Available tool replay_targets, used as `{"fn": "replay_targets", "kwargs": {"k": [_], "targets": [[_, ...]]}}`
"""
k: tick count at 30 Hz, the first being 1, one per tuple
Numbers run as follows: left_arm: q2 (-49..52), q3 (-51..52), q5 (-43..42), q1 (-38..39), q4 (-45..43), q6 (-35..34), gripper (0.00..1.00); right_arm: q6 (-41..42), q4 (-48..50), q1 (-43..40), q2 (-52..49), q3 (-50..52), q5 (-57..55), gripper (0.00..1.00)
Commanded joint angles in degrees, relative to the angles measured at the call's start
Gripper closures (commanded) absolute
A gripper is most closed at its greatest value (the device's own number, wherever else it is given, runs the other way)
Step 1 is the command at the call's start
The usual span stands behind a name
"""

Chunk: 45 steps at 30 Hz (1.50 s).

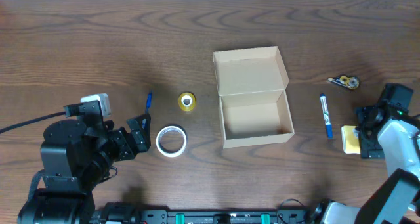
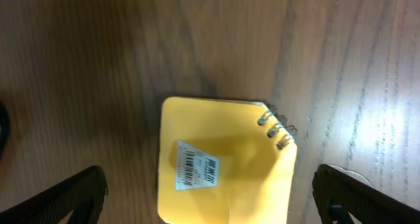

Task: Pack container
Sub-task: 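Close the right gripper on the notepad edge and lift it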

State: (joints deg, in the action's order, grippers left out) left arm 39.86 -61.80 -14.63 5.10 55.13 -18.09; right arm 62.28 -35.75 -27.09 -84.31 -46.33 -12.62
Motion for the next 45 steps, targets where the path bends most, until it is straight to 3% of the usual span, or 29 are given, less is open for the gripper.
{"fn": "replay_targets", "kwargs": {"k": [1, 13, 36, 43, 45], "targets": [[-0.2, -1.3, -0.4, 0.2, -0.1, -0.4, 0.05, -0.9, 0.6, -0.5, -0.8, 0.3, -0.7, 0.01], [-0.2, -1.3, -0.4, 0.2, -1.1, -0.8, 0.05, -0.6, 0.7, -0.5, -8.5, 0.3, 0.2, 0.01], [-0.2, -1.3, -1.5, 0.2, -1.4, -1.5, 0.05, -1.8, 4.7, -0.3, -10.6, 0.3, 0.5, 0.01], [-0.2, -1.3, -1.9, 0.2, -1.5, -1.7, 0.05, -6.2, 5.8, -0.2, -16.3, 0.3, 2.1, 0.01], [-0.2, -1.4, -1.9, 0.2, -1.5, -1.7, 0.05, -7.1, 6.0, -0.2, -16.9, 0.3, 2.1, 0.09]]}}
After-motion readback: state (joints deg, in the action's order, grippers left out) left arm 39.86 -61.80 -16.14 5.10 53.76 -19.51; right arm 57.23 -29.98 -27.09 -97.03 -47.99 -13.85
